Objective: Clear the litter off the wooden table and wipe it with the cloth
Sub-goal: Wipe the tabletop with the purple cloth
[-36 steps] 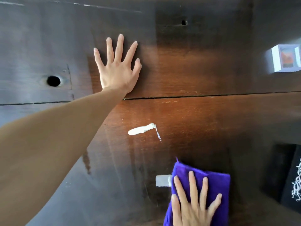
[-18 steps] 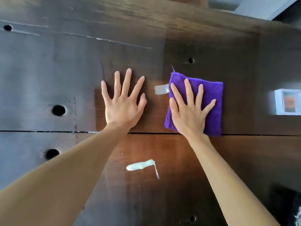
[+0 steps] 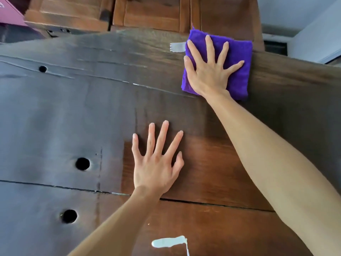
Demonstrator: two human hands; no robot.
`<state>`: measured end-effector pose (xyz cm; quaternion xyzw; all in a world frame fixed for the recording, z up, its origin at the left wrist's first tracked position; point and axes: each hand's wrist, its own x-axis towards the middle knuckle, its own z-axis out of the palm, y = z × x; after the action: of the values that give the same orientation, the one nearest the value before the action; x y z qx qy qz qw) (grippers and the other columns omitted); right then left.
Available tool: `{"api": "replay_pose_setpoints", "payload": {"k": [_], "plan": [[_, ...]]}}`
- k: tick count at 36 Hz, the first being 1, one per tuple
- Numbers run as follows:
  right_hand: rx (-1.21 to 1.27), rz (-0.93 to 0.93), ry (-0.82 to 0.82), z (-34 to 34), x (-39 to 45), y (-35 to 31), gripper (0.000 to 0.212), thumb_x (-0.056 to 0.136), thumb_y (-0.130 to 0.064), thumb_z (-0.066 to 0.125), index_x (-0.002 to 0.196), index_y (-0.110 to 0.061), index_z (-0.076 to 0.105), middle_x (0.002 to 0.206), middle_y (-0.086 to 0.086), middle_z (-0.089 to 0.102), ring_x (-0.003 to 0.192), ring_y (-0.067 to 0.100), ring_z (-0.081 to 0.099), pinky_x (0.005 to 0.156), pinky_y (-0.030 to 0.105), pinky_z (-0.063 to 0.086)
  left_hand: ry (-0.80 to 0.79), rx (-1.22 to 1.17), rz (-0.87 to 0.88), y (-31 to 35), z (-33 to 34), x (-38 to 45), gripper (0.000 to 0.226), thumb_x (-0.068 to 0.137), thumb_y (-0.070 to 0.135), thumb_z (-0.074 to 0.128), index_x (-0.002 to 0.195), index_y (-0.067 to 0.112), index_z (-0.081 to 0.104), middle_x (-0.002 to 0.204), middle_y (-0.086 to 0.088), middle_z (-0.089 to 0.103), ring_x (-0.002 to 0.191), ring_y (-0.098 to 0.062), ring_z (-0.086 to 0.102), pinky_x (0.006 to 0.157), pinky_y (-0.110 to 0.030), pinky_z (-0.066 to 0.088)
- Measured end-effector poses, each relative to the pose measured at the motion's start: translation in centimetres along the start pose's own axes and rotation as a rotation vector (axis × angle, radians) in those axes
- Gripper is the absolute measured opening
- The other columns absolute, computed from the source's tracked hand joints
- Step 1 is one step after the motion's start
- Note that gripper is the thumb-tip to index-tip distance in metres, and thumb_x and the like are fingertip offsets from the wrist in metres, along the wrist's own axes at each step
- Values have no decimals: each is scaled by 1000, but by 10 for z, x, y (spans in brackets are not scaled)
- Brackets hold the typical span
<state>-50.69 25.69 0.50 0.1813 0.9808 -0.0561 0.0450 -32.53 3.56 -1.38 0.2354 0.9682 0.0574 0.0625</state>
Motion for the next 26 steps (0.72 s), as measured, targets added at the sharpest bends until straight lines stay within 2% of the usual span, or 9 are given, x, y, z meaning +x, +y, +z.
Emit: {"api": "replay_pose_setpoints", "payload": {"k": [7, 14, 16, 19, 22, 26], "plan": [[1, -23, -18, -8, 33, -14, 58, 100, -66, 9, 156, -53, 8, 170, -3, 13, 154, 43, 4, 103, 87, -4, 8, -18, 2, -1, 1, -4, 57, 102, 50, 31, 159, 44, 26, 173, 1, 12, 159, -30, 11, 121, -68, 8], [-15, -48, 29, 7, -16, -20, 56, 101, -64, 9, 156, -53, 6, 171, -6, -1, 156, 38, -7, 108, 83, -4, 1, -104, -18, -2, -2, -6, 55, 102, 52, 26, 157, 47, 27, 172, 6, 12, 159, -26, 5, 122, -64, 4], [-14, -34, 37, 14, -38, -22, 56, 101, -64, 9, 156, -54, 5, 171, -6, -2, 156, 37, -8, 108, 82, -4, 20, -155, -31, -2, -3, -7, 54, 102, 51, 28, 155, 44, 33, 171, 8, 17, 159, -24, 7, 122, -63, 4], [4, -9, 39, 19, -66, -26, 55, 101, -64, 9, 155, -55, 5, 171, -8, -3, 156, 36, -9, 108, 82, -6, 87, -297, -69, -4, -6, -9, 51, 102, 45, 34, 150, 32, 44, 166, 10, 31, 158, -17, 15, 125, -56, 6], [12, -7, 20, 22, -99, -29, 55, 102, -64, 9, 155, -56, 4, 171, -10, -5, 156, 35, -11, 108, 82, -8, 177, -480, -94, -14, -9, -15, 49, 99, 39, 37, 141, 21, 57, 157, 7, 47, 153, -12, 30, 127, -42, 12], [50, 0, -10, 27, -148, -37, 53, 101, -65, 11, 154, -58, 5, 170, -12, -5, 156, 34, -13, 107, 81, -10, 182, -744, -172, -39, -20, -35, 42, 100, 26, 43, 136, 16, 62, 152, 5, 52, 144, -12, 40, 120, -27, 26]]}}
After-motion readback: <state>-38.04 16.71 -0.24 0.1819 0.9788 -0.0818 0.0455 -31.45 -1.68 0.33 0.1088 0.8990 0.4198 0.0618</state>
